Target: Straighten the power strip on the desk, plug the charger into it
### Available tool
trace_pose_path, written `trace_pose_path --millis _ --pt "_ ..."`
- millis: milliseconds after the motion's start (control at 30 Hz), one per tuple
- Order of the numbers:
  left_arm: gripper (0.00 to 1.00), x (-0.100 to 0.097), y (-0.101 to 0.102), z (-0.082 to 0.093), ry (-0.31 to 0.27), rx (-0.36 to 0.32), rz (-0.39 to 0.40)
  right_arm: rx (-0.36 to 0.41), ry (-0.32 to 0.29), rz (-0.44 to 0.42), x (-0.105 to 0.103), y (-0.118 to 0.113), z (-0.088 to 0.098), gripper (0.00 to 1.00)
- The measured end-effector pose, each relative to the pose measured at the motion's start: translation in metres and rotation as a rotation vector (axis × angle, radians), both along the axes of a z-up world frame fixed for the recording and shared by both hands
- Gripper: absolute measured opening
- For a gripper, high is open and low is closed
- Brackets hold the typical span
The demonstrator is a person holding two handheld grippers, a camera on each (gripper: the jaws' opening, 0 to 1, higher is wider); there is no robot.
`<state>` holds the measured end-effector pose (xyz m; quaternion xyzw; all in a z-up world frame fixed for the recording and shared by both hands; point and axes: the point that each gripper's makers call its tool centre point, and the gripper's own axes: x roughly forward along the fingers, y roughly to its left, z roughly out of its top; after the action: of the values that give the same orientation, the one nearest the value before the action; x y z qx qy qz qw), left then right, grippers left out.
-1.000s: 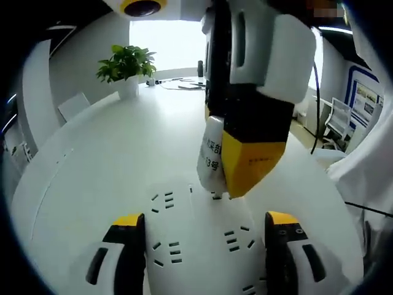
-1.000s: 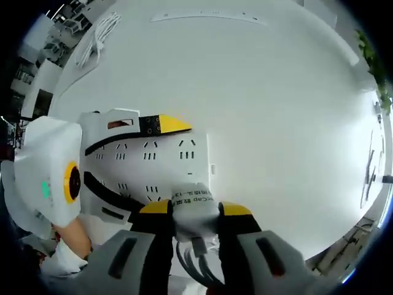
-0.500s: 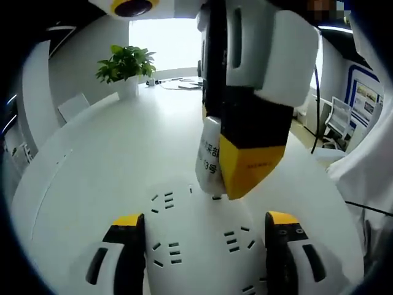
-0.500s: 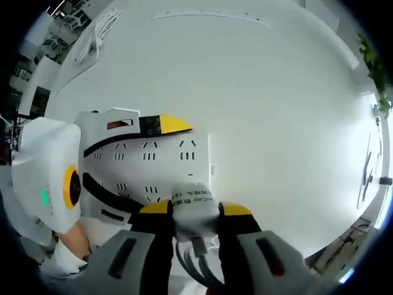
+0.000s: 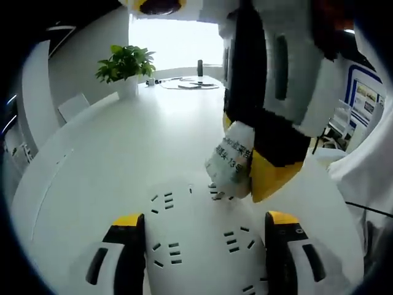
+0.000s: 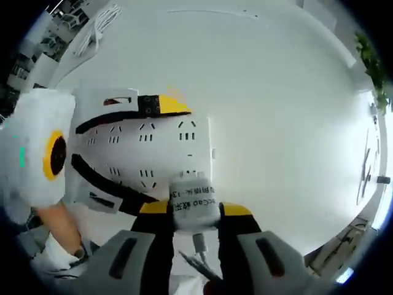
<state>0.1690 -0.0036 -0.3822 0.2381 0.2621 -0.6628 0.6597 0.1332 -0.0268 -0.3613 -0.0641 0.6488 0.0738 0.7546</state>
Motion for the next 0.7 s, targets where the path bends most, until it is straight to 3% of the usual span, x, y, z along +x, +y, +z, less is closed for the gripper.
trace_pose_path --millis 33,67,100,133,267,300,333,367,400,433,600,700 --pt "0.80 0.006 0.003 -0.001 0.006 0.013 0.038 -0.023 0.006 0.043 0.006 -0.004 0.003 0.25" --pt "0.80 0.009 0.002 -0.002 0.007 0.008 0.049 0.003 0.020 -0.007 0.020 -0.008 0.006 0.25" --pt "0.80 0.009 0.000 -0.003 0.013 0.006 0.045 -0.009 0.017 0.008 0.029 -0.010 0.007 0.26" --pt "0.80 0.010 -0.001 -0.003 0.013 0.002 0.040 -0.010 0.005 0.019 0.020 -0.008 0.009 0.26" --pt "0.81 0.010 -0.005 -0.003 0.016 -0.005 0.038 0.015 -0.028 0.026 0.016 -0.007 0.009 0.26" --pt "0.81 0.010 -0.006 -0.003 0.014 -0.002 0.039 0.020 -0.017 0.023 0.014 -0.006 0.009 0.26" --pt "0.81 0.010 -0.006 -0.004 0.013 -0.001 0.039 0.041 0.067 0.023 0.020 -0.008 0.010 0.26" --pt "0.81 0.010 -0.006 -0.004 0.013 -0.002 0.040 0.041 0.072 0.025 0.024 -0.009 0.010 0.26" --pt "0.81 0.010 -0.008 -0.004 0.012 -0.003 0.041 0.011 0.004 0.028 0.032 -0.011 0.008 0.27" --pt "0.81 0.009 -0.007 -0.004 0.011 -0.004 0.042 -0.005 -0.032 0.031 0.020 -0.007 0.008 0.27" --pt "0.81 0.009 -0.008 -0.004 0.011 -0.006 0.040 0.041 0.023 0.029 0.014 -0.004 0.011 0.27" --pt "0.81 0.008 -0.008 -0.003 0.012 -0.011 0.038 0.052 0.008 0.065 0.010 0.000 0.013 0.27"
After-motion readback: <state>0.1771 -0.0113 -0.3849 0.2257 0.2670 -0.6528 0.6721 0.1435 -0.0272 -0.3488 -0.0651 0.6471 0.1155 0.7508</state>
